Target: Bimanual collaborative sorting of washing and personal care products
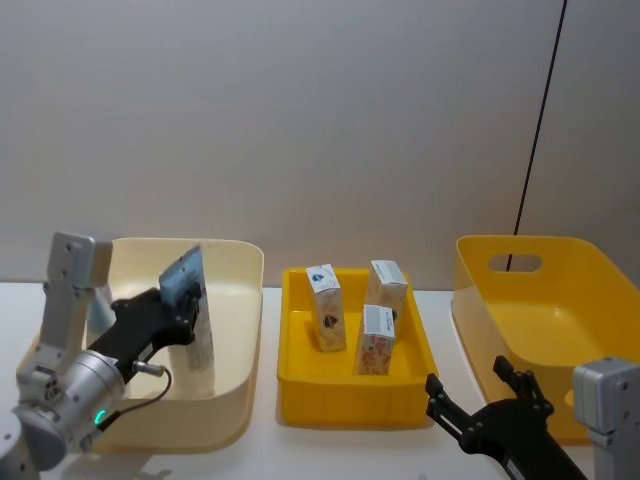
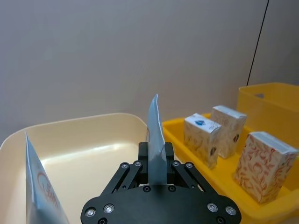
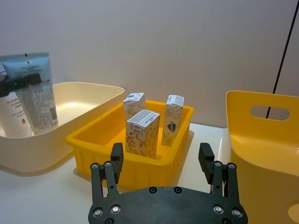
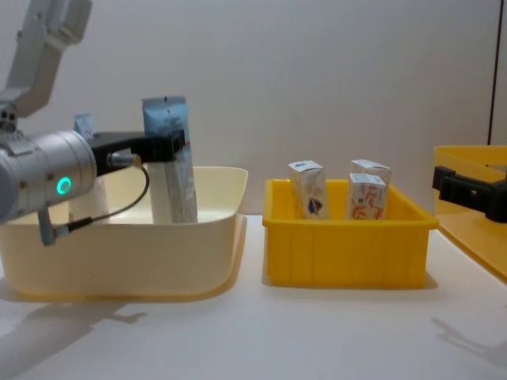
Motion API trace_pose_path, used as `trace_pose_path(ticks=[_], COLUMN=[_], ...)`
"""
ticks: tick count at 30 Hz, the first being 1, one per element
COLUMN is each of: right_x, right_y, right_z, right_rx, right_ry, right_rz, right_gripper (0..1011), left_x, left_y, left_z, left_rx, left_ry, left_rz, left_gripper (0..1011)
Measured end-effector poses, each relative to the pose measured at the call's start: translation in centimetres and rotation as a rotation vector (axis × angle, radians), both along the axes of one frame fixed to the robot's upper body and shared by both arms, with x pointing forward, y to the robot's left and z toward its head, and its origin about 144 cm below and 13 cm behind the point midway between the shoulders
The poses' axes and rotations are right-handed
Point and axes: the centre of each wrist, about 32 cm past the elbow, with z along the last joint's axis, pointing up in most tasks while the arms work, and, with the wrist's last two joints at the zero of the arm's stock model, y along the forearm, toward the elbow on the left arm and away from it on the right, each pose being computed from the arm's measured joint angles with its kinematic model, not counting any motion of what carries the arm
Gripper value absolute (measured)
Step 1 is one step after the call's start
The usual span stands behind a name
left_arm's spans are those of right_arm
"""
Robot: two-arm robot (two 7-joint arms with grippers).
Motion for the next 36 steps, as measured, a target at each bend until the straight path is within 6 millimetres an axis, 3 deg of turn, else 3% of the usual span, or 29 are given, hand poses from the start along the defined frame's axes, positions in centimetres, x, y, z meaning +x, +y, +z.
trace_pose_path(ticks=[21, 36], right_x=[0.0, 0.0], right_y=[0.0, 0.0], right_z=[0.0, 0.0], right_rx=[0.000, 0.000], right_ry=[0.000, 0.000], right_rz=[0.000, 0.000], right_gripper=[1001, 1001], left_x=[0.1, 0.0], left_y=[1.3, -0.1], left_z=[4.9, 5.6], left_rx=[-0.153, -0.150], left_ry=[-0.178, -0.136], left_rz=[-0.210, -0.402], left_gripper=[185, 185])
